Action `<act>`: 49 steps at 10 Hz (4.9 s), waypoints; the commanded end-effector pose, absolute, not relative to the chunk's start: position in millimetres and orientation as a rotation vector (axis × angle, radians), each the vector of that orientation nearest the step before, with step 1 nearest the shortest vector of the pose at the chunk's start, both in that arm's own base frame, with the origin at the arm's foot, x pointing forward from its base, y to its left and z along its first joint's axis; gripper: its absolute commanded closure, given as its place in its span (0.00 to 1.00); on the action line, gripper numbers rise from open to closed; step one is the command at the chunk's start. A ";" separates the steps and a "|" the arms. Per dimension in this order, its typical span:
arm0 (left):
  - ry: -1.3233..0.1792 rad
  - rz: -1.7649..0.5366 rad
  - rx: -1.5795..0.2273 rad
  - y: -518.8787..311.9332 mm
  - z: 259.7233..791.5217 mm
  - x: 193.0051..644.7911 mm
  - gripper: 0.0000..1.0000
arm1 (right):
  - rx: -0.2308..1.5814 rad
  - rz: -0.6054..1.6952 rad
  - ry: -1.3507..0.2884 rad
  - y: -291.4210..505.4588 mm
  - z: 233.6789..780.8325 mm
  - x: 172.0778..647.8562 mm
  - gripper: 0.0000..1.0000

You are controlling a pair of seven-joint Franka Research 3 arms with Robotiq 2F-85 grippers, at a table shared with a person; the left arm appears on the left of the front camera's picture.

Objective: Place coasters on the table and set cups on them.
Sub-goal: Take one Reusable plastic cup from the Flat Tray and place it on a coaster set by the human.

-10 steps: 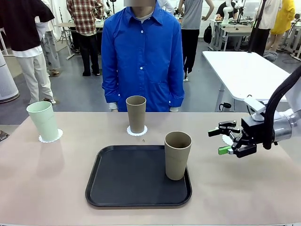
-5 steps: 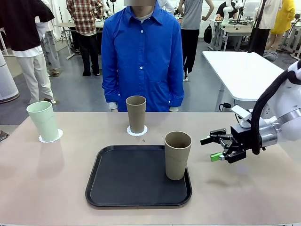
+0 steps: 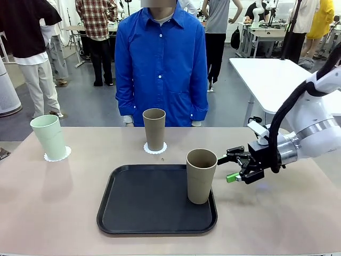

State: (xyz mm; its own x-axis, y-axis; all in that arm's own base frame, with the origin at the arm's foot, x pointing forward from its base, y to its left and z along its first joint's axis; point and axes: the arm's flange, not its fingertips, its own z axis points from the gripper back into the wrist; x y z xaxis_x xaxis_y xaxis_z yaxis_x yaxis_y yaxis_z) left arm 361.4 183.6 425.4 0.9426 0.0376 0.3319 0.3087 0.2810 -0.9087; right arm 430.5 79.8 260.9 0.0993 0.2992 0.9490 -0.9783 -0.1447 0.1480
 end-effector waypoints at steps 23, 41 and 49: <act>-0.330 -0.192 -1.289 182.2 426.4 358.1 0.00 | 1.289 1.447 -0.782 152.4 243.9 425.7 0.00; -0.330 -0.192 -1.289 182.2 426.4 358.1 0.00 | 1.372 1.540 -0.677 175.5 229.4 431.9 0.00; -0.330 -0.192 -1.289 182.2 426.4 358.1 0.00 | 1.290 1.426 -0.816 169.6 282.5 418.5 1.00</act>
